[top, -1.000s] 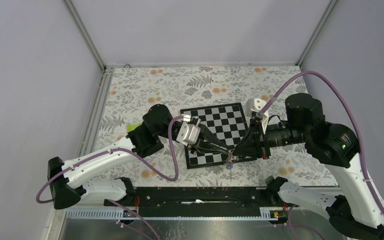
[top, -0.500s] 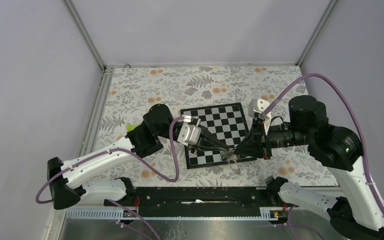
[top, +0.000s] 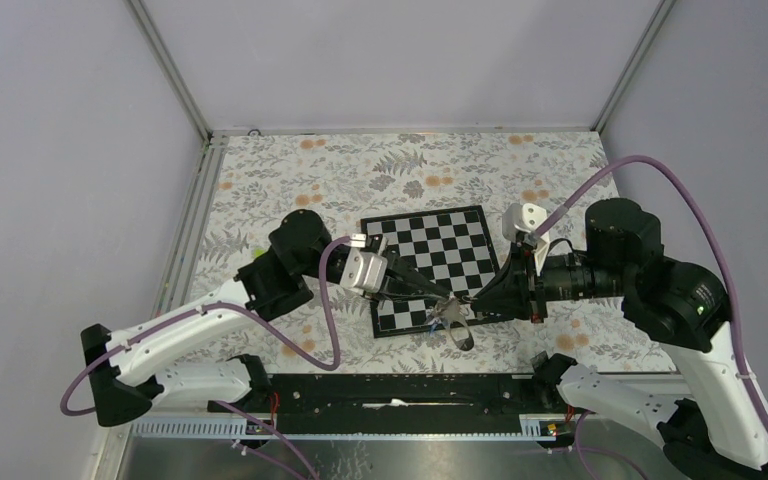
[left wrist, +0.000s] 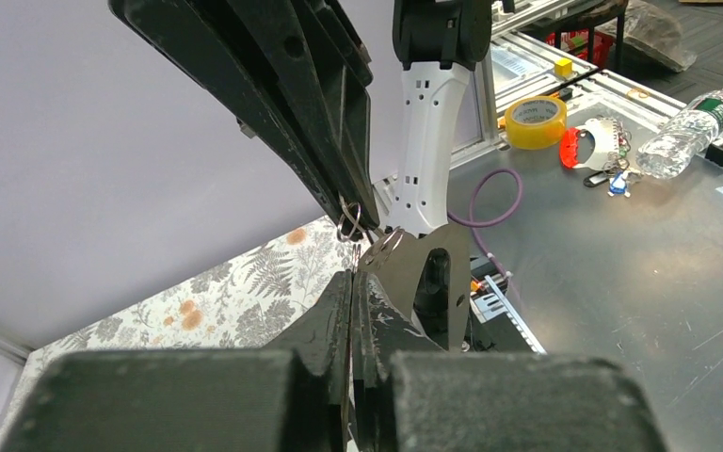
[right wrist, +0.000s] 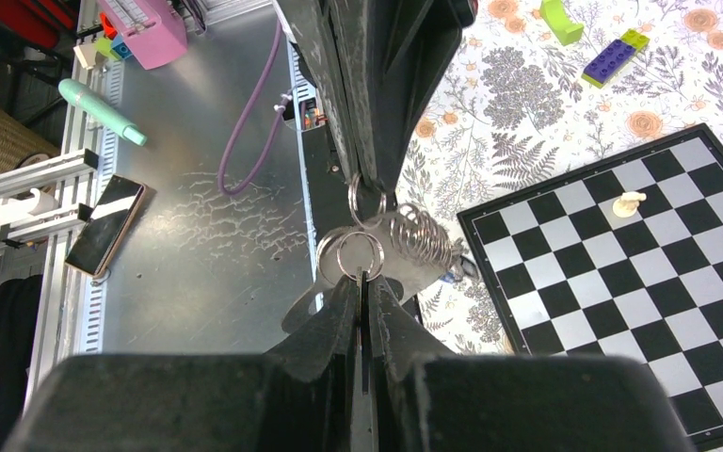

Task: Remove the keys from the keyring
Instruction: Remove the key from the keyring, then place the key at the center of the board.

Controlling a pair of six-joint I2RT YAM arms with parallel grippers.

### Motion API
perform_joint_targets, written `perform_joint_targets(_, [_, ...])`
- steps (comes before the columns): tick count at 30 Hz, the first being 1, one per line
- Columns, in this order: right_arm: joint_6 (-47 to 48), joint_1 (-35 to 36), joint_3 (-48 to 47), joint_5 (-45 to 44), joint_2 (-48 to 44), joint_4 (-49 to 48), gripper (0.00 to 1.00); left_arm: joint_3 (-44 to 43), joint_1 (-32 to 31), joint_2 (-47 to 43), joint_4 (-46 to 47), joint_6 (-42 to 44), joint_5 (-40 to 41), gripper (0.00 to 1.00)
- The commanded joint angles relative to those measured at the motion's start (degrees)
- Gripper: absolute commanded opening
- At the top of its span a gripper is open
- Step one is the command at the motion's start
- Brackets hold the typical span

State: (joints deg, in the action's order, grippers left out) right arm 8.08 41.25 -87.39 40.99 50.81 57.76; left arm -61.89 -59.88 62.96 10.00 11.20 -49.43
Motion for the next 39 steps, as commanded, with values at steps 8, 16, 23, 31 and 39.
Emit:
perform_joint_targets(8, [-0.5,0.3,3.4,-2.7,-0.6,-3.7,0.06,0.1,0.3,-3.0,1.5,1.4,1.8,0.00])
perform_joint_targets(16, [-5.7,0.3,10.8,-21.9,-3.3,-15.2,0.06,2.8,0.3,-5.2,-2.4,0.9,15.0,0.00])
perform_joint_targets(23, [-11.9,0.2,17.6,-41.3,-4.2,-21.7,0.06,9.2,0.4,-8.2,-2.4,-1.5,23.2,0.00])
perform_joint_targets(31, [-20.8,0.2,27.0,-49.6,-3.0,-26.3,0.05,13.5,1.2,-9.2,-3.8,-10.1,32.5,0.00])
perform_joint_targets(39, [-28.2,0.2,36.2,-49.3,0.3,-30.5,0.05,19.1,1.3,-9.1,-2.1,-14.0,34.2,0.00])
